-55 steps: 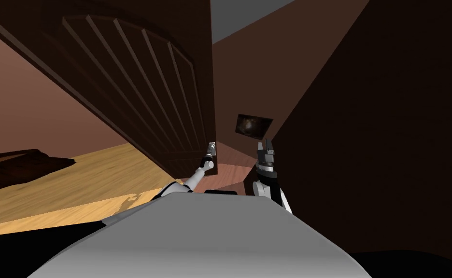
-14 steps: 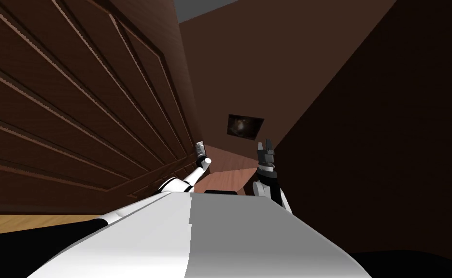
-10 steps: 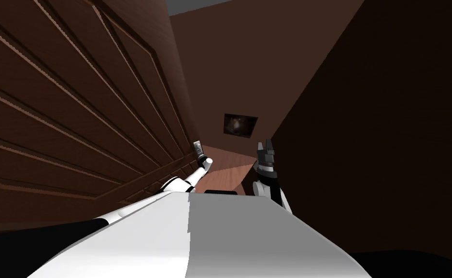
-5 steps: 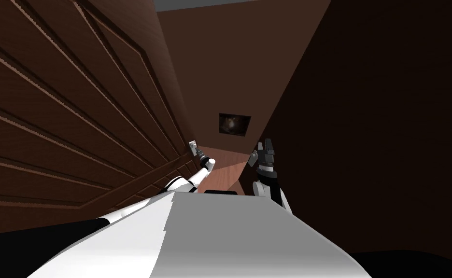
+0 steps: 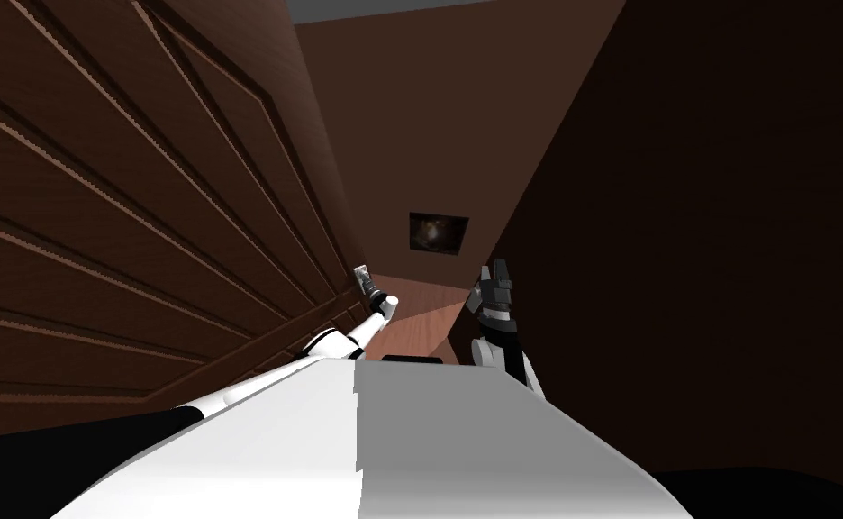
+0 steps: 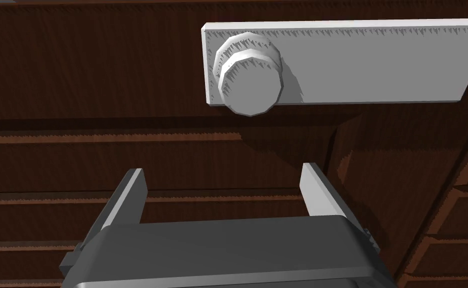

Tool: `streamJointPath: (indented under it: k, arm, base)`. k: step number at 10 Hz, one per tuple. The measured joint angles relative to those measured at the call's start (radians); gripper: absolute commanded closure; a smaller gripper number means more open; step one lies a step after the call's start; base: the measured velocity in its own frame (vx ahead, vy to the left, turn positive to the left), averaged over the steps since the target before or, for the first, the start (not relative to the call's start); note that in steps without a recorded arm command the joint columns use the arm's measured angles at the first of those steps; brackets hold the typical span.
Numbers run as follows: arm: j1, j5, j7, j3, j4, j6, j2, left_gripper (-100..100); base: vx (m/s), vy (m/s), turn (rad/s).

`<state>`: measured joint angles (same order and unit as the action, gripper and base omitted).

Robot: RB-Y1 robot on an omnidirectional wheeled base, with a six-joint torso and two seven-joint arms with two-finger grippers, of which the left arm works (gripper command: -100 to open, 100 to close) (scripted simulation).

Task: Push the door open

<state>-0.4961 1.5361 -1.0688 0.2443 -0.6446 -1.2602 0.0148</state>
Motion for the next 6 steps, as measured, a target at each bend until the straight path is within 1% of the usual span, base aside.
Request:
streamJointPath:
  k: [1,2,3,4,5,6]
  arm:
    - [0.004,-0.003,-0.001,-0.005,-0.006,0.009,0.013,-100]
    - [0.002,-0.007,0.003,-0.010,-0.003,0.018,0.018,-100]
    - [-0.003,-0.010,0.011,-0.016,0.007,0.027,0.016,-100]
    - [-0.005,-0.013,0.012,-0.023,0.007,0.038,0.002,-100]
    - [-0.005,-0.013,0.012,-0.024,0.006,0.041,0.001,100]
    - [-0.006,-0.013,0.012,-0.023,0.006,0.039,0.002,100]
  base:
    - [0.187,0.175,0.016]
    - [0.217,0.103,0.006]
    - [0.211,0.103,0.019]
    - [0.088,0.053,-0.003]
    - [-0.011,-0.010,0.008]
    - [-0.036,-0.027,-0.007]
